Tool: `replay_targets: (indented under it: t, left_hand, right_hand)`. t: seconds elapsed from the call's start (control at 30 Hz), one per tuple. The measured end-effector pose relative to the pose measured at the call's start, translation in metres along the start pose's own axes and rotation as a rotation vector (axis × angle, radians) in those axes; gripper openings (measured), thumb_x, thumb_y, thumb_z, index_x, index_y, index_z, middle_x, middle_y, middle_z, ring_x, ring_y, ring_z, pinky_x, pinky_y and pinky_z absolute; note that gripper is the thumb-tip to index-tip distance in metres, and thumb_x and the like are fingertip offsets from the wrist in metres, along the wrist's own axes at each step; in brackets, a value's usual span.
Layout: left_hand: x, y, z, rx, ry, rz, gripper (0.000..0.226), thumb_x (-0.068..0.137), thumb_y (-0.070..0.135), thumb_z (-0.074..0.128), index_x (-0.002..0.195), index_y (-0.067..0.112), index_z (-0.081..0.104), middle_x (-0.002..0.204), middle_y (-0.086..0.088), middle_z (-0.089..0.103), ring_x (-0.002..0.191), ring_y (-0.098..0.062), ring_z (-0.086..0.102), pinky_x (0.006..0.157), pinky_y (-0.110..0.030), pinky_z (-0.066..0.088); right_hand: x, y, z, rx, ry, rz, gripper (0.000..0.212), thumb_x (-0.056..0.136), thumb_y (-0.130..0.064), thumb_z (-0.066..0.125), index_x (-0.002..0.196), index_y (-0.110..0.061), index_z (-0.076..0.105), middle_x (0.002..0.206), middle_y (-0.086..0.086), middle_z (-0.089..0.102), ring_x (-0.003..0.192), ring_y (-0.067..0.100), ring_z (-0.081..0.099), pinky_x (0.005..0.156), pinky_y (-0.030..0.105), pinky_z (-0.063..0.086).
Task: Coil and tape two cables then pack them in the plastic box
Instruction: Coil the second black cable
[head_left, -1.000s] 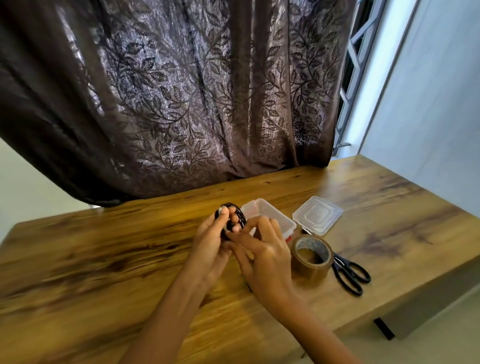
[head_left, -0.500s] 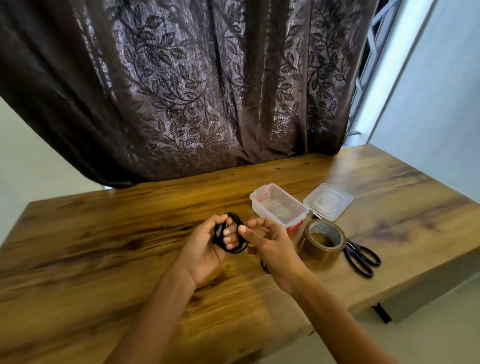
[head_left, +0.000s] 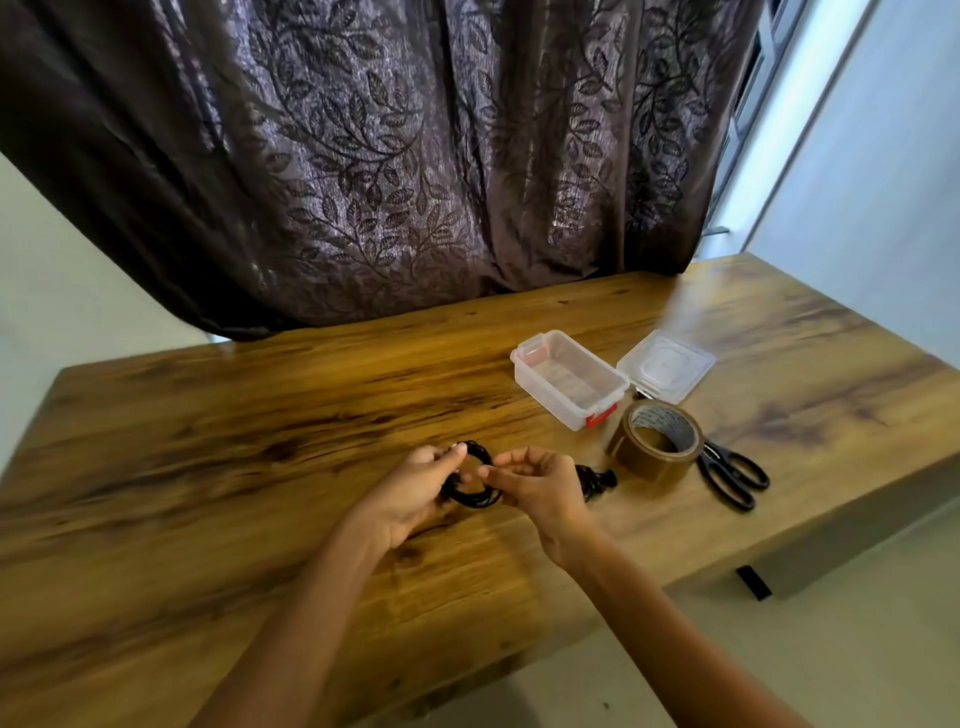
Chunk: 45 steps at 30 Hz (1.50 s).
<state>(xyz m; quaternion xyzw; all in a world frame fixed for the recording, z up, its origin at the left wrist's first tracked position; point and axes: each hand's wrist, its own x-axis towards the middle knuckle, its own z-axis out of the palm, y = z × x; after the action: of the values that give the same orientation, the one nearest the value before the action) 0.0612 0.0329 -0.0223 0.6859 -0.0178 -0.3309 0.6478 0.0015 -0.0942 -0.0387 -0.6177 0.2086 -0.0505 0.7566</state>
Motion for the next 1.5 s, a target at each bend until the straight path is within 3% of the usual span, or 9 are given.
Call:
replay_targets:
  t: [0.13,0.23,0.33,0.5,0.7,0.83,1.0,1.23,1.5]
  left_hand:
    - [0.014,-0.026,0.0,0.242,0.077,-0.051,0.024,0.096,0.029,0.047,0.104,0.008,0.055,0.092,-0.006,0.062,0.083,-0.016,0.056,0.068,-0.026,0.044]
    - [0.023,-0.043,0.0,0.394,0.187,0.022,0.021,0.091,0.029,0.056,0.094,0.008,0.061,0.092,-0.007,0.063,0.084,-0.018,0.057,0.071,-0.03,0.044]
    - [0.028,-0.056,0.005,0.441,0.285,0.099,0.021,0.087,0.025,0.062,0.098,0.008,0.067,0.1,-0.006,0.068,0.09,-0.019,0.061,0.074,-0.03,0.046]
    - [0.03,-0.072,0.011,0.56,0.371,0.239,0.027,0.086,0.025,0.063,0.107,0.008,0.067,0.11,-0.006,0.067,0.101,-0.018,0.061,0.077,-0.024,0.043]
    - [0.034,-0.083,0.012,0.706,0.49,0.294,0.031,0.084,0.034,0.064,0.107,0.013,0.069,0.11,-0.003,0.069,0.108,-0.022,0.057,0.083,-0.028,0.044]
    - [0.033,-0.082,0.013,0.704,0.507,0.313,0.029,0.083,0.032,0.065,0.106,0.015,0.068,0.111,-0.004,0.066,0.106,-0.021,0.056,0.082,-0.03,0.046]
    - [0.033,-0.081,0.013,0.664,0.493,0.29,0.026,0.083,0.031,0.065,0.107,0.02,0.065,0.113,0.0,0.063,0.108,-0.018,0.055,0.085,-0.031,0.048]
    - [0.029,-0.078,0.009,0.57,0.442,0.267,0.026,0.084,0.029,0.063,0.109,0.024,0.059,0.119,0.003,0.059,0.115,-0.017,0.052,0.091,-0.041,0.05]
    - [0.024,-0.068,0.01,0.524,0.421,0.316,0.02,0.086,0.025,0.061,0.106,0.021,0.059,0.118,0.004,0.057,0.116,-0.013,0.05,0.087,-0.029,0.046]
  right_hand:
    - [0.004,0.029,0.001,-0.118,0.115,0.057,0.016,0.071,-0.001,0.076,0.074,-0.008,0.062,0.07,0.007,0.067,0.073,0.021,0.065,0.076,0.037,0.055]
    - [0.007,0.048,-0.002,-0.22,0.204,0.082,0.016,0.071,-0.006,0.077,0.074,-0.011,0.063,0.078,0.009,0.068,0.078,0.023,0.066,0.077,0.037,0.056]
    - [0.009,0.058,-0.005,-0.28,0.27,0.082,0.018,0.069,-0.013,0.08,0.073,-0.015,0.063,0.081,0.008,0.07,0.082,0.022,0.068,0.076,0.041,0.057]
    - [0.005,0.068,-0.005,-0.354,0.294,0.029,0.011,0.077,-0.012,0.074,0.078,-0.015,0.063,0.084,0.005,0.068,0.083,0.018,0.067,0.075,0.037,0.057]
    - [0.007,0.079,-0.002,-0.523,0.338,-0.047,0.006,0.082,-0.015,0.068,0.083,-0.02,0.064,0.089,0.0,0.066,0.086,0.012,0.062,0.08,0.03,0.053]
    - [0.01,0.084,-0.004,-0.691,0.328,-0.11,0.008,0.083,-0.022,0.066,0.09,-0.018,0.068,0.095,0.002,0.062,0.093,0.012,0.051,0.081,0.024,0.045]
    - [0.009,0.082,-0.007,-0.703,0.299,-0.17,0.012,0.086,-0.022,0.062,0.091,-0.016,0.071,0.092,-0.002,0.068,0.092,0.017,0.057,0.082,0.038,0.051]
    - [0.0,0.066,-0.021,-0.611,0.263,-0.17,0.01,0.089,-0.02,0.059,0.091,-0.016,0.068,0.091,0.0,0.066,0.087,0.012,0.057,0.074,0.027,0.049]
    - [-0.004,0.059,-0.032,-0.569,0.225,-0.127,0.01,0.09,-0.024,0.057,0.089,-0.019,0.066,0.086,-0.006,0.063,0.082,0.009,0.057,0.068,0.024,0.048]
